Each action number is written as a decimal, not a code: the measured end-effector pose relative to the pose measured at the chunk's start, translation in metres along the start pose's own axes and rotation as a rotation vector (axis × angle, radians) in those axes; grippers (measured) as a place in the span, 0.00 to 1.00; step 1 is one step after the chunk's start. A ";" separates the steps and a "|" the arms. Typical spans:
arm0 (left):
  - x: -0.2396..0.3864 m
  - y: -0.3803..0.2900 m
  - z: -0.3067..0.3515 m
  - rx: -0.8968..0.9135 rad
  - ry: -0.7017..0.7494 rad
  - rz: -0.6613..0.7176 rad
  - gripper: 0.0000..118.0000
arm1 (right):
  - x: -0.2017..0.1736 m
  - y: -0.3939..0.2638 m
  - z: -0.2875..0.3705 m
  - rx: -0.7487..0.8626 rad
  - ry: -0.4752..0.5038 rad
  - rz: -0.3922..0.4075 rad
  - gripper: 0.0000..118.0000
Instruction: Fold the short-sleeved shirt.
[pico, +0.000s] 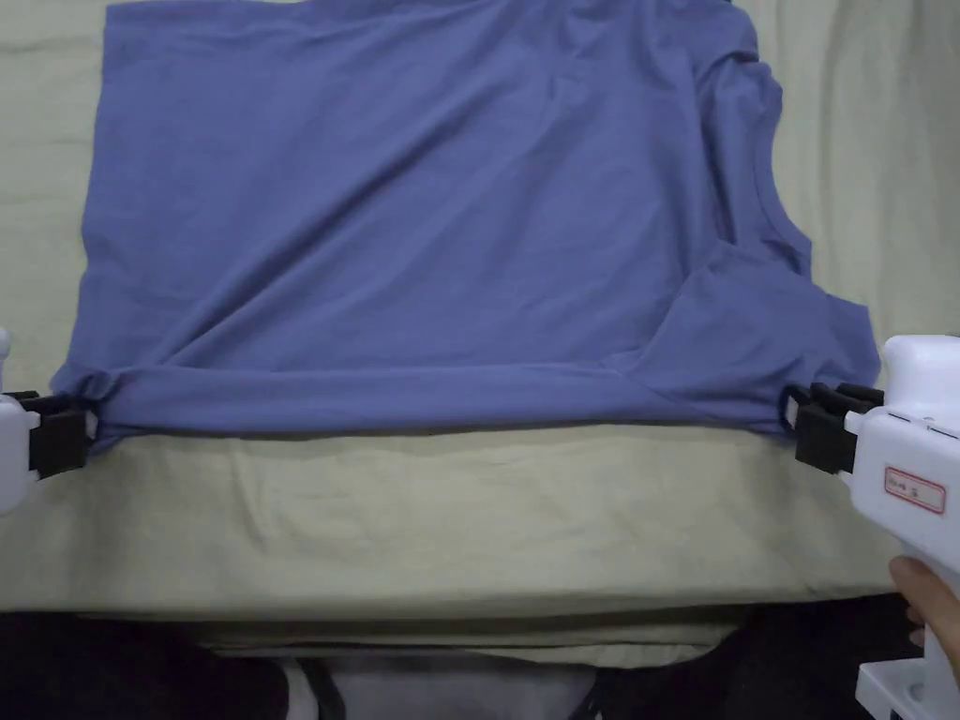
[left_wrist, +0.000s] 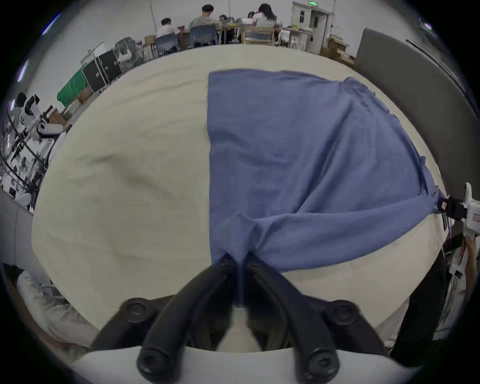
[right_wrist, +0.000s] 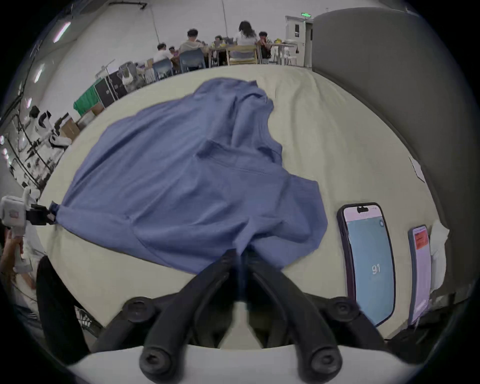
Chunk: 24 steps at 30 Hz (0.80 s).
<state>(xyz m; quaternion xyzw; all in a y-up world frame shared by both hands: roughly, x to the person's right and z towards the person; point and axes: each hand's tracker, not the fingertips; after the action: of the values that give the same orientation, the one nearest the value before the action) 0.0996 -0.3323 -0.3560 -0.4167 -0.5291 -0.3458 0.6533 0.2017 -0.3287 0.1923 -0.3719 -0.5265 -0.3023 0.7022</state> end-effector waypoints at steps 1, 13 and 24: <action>0.000 0.001 -0.002 -0.002 0.020 0.002 0.50 | -0.002 0.004 -0.001 -0.020 -0.015 -0.004 0.77; 0.038 -0.004 0.167 0.286 -0.011 -0.064 0.00 | -0.036 0.031 0.108 0.116 -0.041 0.136 0.09; 0.030 0.026 0.101 0.183 0.057 0.067 0.60 | -0.045 0.031 0.104 0.097 0.023 0.073 0.02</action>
<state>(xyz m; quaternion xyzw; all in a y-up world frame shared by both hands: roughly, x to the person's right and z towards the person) 0.0877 -0.2302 -0.3222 -0.3625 -0.5255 -0.2858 0.7147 0.1614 -0.2231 0.1602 -0.3531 -0.5186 -0.2549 0.7359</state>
